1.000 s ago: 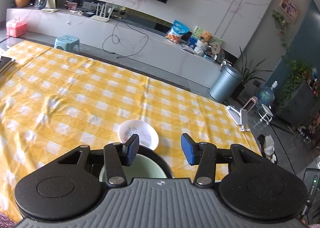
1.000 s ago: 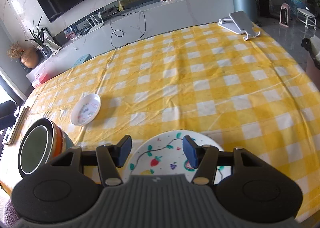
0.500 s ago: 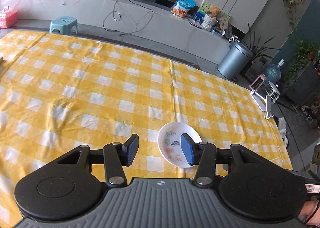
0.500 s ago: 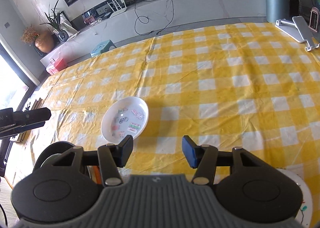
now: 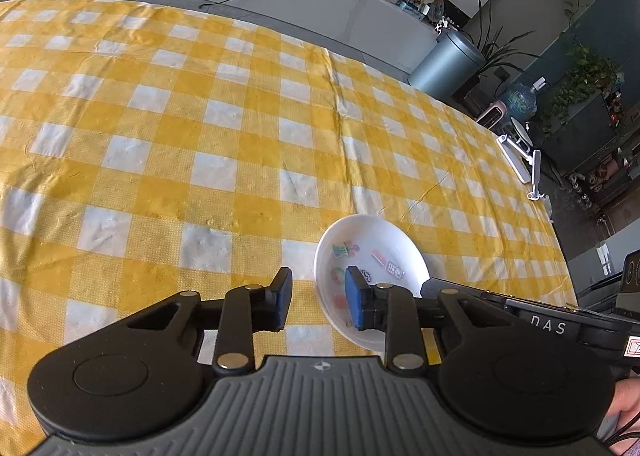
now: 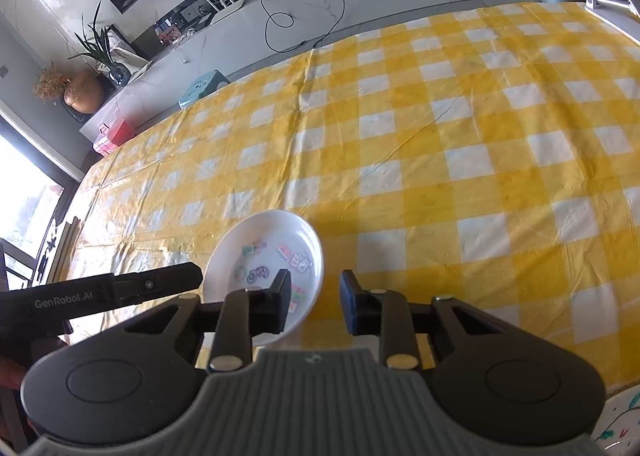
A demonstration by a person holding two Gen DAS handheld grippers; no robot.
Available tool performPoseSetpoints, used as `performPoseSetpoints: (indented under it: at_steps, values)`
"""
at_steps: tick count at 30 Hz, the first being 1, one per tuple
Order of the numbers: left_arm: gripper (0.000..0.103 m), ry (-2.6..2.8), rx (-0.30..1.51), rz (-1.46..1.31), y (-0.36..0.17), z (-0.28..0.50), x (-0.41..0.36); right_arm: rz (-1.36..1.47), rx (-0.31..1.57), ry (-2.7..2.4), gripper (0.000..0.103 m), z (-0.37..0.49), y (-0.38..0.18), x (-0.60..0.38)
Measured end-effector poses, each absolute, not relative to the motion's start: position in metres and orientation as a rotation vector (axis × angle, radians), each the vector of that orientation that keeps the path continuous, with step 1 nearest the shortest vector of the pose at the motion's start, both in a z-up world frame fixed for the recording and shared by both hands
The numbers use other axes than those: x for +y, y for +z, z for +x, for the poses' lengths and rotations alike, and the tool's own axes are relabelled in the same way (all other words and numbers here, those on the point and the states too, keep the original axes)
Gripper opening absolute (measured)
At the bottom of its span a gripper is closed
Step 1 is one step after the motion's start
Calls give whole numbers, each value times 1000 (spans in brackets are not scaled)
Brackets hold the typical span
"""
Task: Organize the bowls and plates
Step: 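Move both grippers to the small white sticker bowl and close on its rim, then carry the sticker bowl with both grippers and lower it onto the Fruity plate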
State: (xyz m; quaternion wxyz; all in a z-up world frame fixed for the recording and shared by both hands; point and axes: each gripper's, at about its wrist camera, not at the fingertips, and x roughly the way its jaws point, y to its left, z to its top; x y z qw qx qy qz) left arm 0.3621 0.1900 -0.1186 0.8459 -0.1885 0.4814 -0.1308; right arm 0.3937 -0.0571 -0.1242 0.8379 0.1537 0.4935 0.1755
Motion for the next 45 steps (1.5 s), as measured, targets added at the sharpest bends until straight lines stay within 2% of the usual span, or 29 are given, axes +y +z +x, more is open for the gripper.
performPoseSetpoints:
  at_steps: [2,4,6,8,13,17,22,28,37,45]
  values:
    - [22,-288,1026,-399,-122,366,188,320,1046,366,18,395,-127,-56]
    - [16,-292,1039,-400,-126,369,187,324,1054,363,10,396,-131,-56]
    - [6,-289,1050,-405,-129,372,188,342,1054,370,6,395,-133,-58]
    - [4,-290,1054,-412,-129,374,189,353,1053,370,2,395,-133,-57]
    - [3,-283,1028,-396,-109,371,188,369,1032,364,2,390,-122,-58]
    - [3,-274,957,-348,-71,362,178,406,980,360,2,380,-100,-63]
    - [3,-261,894,-278,-23,342,149,420,880,349,1,357,-60,-81]
    - [3,-293,828,-274,9,301,105,441,791,311,0,316,-23,-121]
    - [3,-328,824,-294,8,246,33,389,739,218,0,243,-9,-188]
    - [3,-388,847,-300,-15,216,-14,398,746,133,0,196,-22,-243]
